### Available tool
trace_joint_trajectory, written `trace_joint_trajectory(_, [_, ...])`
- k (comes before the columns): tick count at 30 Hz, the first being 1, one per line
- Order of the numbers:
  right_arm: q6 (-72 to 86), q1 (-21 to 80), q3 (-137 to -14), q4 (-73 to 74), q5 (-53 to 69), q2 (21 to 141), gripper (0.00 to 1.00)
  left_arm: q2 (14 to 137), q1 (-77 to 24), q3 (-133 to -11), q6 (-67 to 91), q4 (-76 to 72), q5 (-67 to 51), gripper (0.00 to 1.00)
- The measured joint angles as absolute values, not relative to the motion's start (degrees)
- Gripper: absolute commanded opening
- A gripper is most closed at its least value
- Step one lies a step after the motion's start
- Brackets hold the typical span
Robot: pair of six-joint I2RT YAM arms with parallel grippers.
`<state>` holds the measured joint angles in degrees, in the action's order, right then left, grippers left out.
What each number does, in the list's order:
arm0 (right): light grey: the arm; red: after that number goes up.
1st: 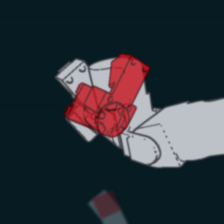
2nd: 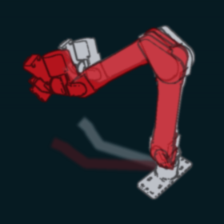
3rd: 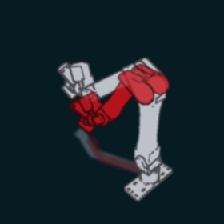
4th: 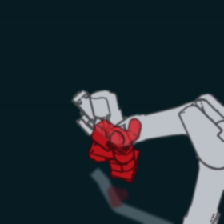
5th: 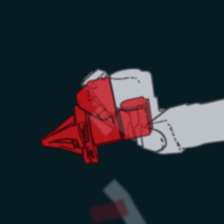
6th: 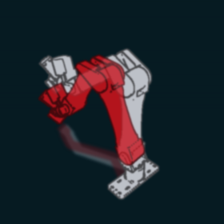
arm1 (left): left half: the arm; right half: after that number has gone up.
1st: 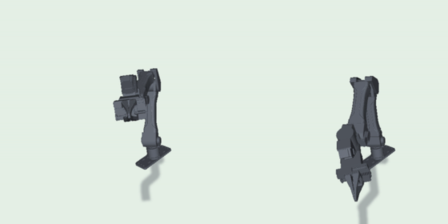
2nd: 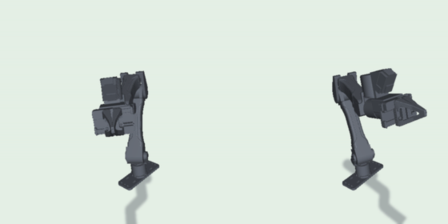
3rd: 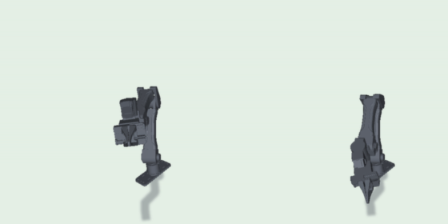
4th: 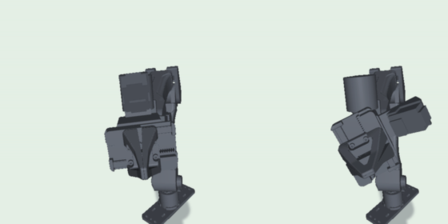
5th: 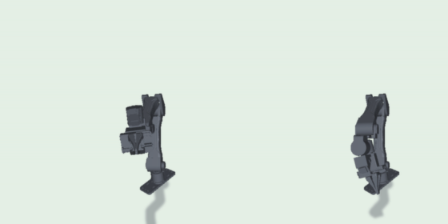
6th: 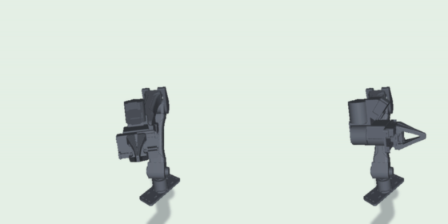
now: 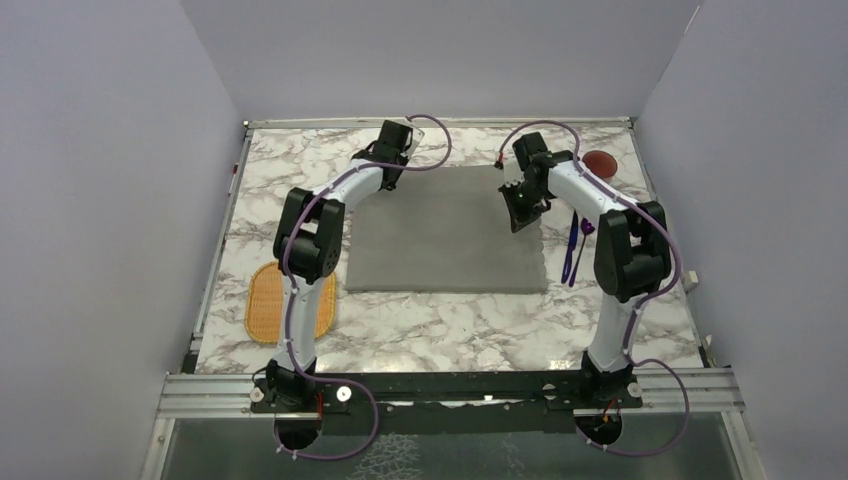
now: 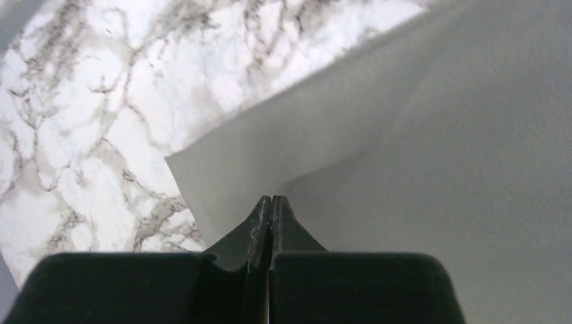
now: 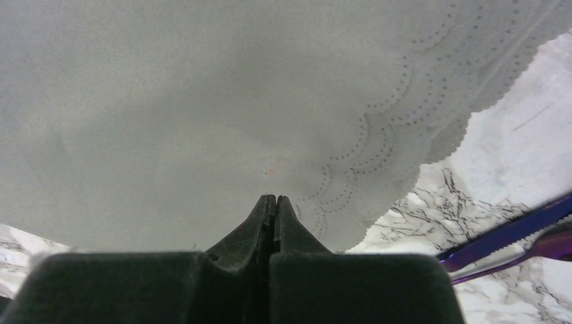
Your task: Set the dinner table for one person
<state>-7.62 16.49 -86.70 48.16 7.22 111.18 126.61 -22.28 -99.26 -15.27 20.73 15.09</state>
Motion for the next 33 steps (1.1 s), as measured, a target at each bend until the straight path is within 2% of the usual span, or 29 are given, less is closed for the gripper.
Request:
trace_joint_trajectory(9, [-7.62, 16.49, -86.7, 49.08, 10.28, 115.66, 0.01, 130.63, -19.9, -104.57, -15.73, 16.69, 15.51, 0.0])
trace_joint_trajectory(33, [-8.25, 16.47, -83.05, 47.37, 10.85, 115.48, 0.01, 133.64, -17.41, -103.35, -18.7, 13.67, 22.15, 0.0])
